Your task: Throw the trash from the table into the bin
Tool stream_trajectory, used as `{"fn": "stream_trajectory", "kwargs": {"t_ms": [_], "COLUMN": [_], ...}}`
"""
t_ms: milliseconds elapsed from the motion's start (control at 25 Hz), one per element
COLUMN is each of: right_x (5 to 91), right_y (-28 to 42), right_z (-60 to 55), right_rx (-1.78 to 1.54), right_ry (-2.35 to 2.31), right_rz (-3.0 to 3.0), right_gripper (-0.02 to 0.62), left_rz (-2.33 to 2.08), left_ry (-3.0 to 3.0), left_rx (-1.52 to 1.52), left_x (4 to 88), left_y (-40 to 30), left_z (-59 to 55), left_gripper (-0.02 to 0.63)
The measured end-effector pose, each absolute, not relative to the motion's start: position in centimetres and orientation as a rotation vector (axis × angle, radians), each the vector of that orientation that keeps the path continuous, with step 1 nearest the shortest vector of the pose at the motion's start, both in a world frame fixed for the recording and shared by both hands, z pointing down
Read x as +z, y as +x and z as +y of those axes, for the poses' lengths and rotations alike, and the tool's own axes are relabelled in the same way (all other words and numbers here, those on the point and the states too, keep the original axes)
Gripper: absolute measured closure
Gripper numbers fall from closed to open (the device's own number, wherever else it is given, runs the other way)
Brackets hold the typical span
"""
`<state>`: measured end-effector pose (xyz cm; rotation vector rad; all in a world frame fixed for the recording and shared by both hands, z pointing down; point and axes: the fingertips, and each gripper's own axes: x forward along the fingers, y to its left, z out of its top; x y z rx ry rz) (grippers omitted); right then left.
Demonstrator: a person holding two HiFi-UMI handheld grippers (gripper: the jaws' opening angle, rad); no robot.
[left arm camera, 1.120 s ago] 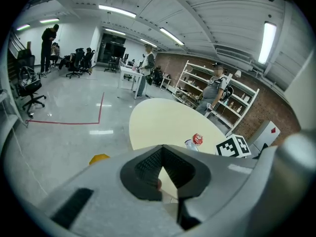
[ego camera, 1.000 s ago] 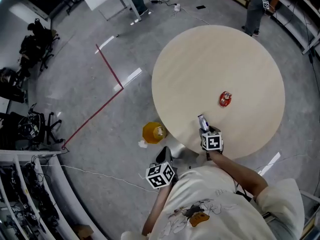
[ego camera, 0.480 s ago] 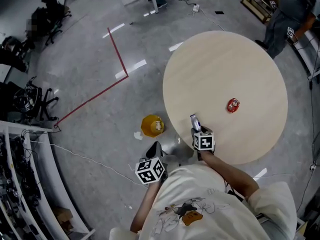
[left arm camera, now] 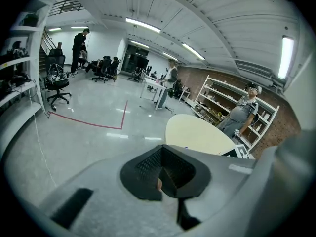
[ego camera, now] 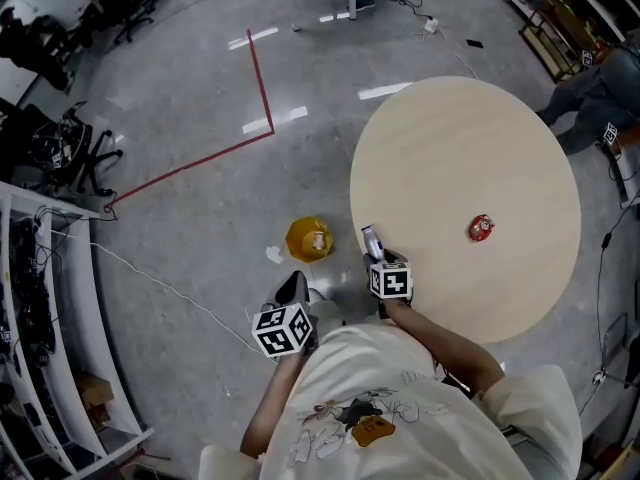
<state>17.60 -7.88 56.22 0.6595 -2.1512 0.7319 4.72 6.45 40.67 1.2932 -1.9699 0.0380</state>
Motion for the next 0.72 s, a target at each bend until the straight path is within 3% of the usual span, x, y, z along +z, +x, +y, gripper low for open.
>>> {"fn": "stream_trajectory", "kwargs": {"t_ms": [720], "right_x": [55.4], "right_y": [7.0], "right_z": [-2.7], "right_rx": [0.625], "right_ry": [0.431], "right_rz": [-2.145], "right_gripper": [0.380], "left_rz": [-1.987], "left_ry": [1.174], "left_rx": [-0.065], "left_x": [41.0], "left_y": [-2.8], "left_z": [11.0], "left_gripper": [0.603]}}
